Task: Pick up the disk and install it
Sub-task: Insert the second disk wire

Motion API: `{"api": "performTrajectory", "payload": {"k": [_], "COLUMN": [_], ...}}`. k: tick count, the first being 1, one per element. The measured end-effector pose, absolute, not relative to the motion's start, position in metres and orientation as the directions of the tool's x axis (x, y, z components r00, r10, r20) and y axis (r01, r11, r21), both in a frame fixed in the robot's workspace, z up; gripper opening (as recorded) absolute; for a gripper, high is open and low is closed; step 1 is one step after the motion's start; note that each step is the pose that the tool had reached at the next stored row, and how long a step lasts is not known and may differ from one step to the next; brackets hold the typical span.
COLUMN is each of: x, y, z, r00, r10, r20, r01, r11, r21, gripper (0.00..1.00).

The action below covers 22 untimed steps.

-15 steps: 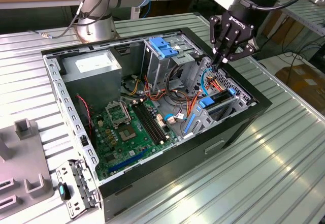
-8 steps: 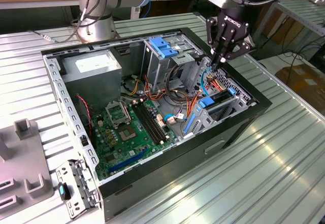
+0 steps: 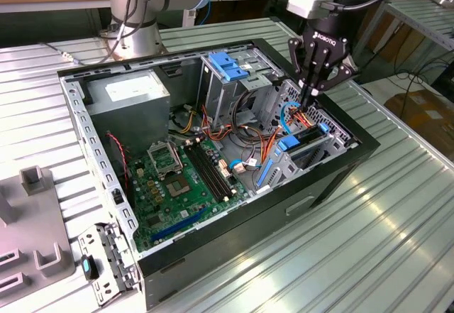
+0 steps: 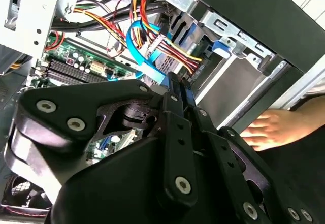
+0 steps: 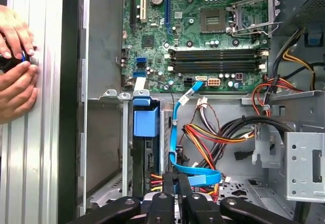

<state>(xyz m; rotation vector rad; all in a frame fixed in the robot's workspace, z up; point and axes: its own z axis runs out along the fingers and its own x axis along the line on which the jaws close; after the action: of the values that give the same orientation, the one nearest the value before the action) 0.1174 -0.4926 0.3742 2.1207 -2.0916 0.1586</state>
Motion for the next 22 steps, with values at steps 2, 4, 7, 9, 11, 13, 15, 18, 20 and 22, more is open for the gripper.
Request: {"api": "performTrajectory", "payload": {"k": [2,4,7,9,11,13,15,18,20,22], "x": [0.1175,0.1176,0.1179,0.1179,0.118,0.118,0.1179,0.118,0.118,0.1179], "y": [-0.4926,-0.4926,-0.4926,-0.4926,-0.4926,-0.4925,-0.4927,-0.4932,-0.4936,-0.4939], "z": [0.3732,0.3719,0.3707,0.3704,0.3703,0.3702,0.3697,0.369,0.3689,0.3688], "r00": [0.017,0.017,0.017,0.017,0.017,0.017,0.017,0.017,0.017,0.017], "r10": [-0.982,-0.982,-0.982,-0.982,-0.982,-0.982,-0.982,-0.983,-0.983,-0.984], "r20": [0.186,0.187,0.188,0.188,0.188,0.188,0.187,0.185,0.182,0.18], "r01": [-0.999,-0.999,-0.999,-0.999,-0.999,-0.999,-0.999,-0.999,-0.999,-0.999], "r11": [-0.01,-0.01,-0.01,-0.01,-0.01,-0.01,-0.01,-0.01,-0.01,-0.01], "r21": [0.038,0.038,0.038,0.038,0.038,0.038,0.038,0.037,0.037,0.037], "gripper": [0.18,0.25,0.25,0.24,0.16,0.16,0.16,0.16,0.16,0.16]}}
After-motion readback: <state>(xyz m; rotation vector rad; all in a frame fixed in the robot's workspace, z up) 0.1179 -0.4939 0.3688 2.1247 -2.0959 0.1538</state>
